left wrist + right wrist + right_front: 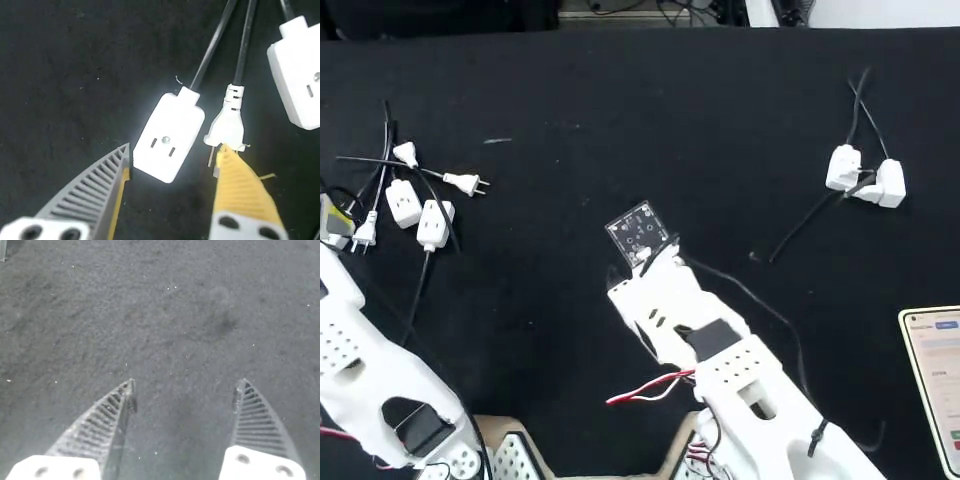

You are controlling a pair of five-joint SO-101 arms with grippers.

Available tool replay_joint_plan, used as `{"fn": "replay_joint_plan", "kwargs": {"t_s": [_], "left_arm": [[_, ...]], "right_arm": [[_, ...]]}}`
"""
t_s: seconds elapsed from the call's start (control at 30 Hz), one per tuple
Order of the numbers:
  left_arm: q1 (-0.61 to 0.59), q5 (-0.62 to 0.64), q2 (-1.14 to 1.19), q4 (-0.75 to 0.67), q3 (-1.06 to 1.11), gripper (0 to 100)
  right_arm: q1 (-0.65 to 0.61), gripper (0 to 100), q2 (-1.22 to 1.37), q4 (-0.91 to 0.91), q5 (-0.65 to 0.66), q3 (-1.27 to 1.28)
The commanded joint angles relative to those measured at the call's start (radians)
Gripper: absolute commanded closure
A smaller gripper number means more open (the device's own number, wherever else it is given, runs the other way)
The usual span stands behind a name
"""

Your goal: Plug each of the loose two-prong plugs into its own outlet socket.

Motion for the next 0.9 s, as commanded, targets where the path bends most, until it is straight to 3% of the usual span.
{"fn": "replay_joint_plan", "kwargs": {"t_s": [0.0, 0.23, 0.5, 0.7, 0.87], "left_arm": [[0.019, -0.041, 0.043, 0.029, -0.116, 73], [0.016, -0.051, 0.209, 0.034, -0.28, 73], [0.016, -0.052, 0.278, 0.061, -0.314, 74], [0.031, -0.052, 0.269, 0.183, -0.328, 98], [0.031, -0.046, 0.269, 0.339, -0.461, 97]], "right_arm": [[-0.008, 70.2, -0.028, -0.026, 0.002, -0.005], [-0.008, 70.2, -0.028, -0.026, 0.002, -0.005], [-0.009, 70.2, -0.028, -0.026, 0.002, -0.005], [-0.009, 70.2, -0.028, -0.026, 0.002, -0.005], [-0.009, 70.2, -0.028, -0.026, 0.002, -0.005]]}}
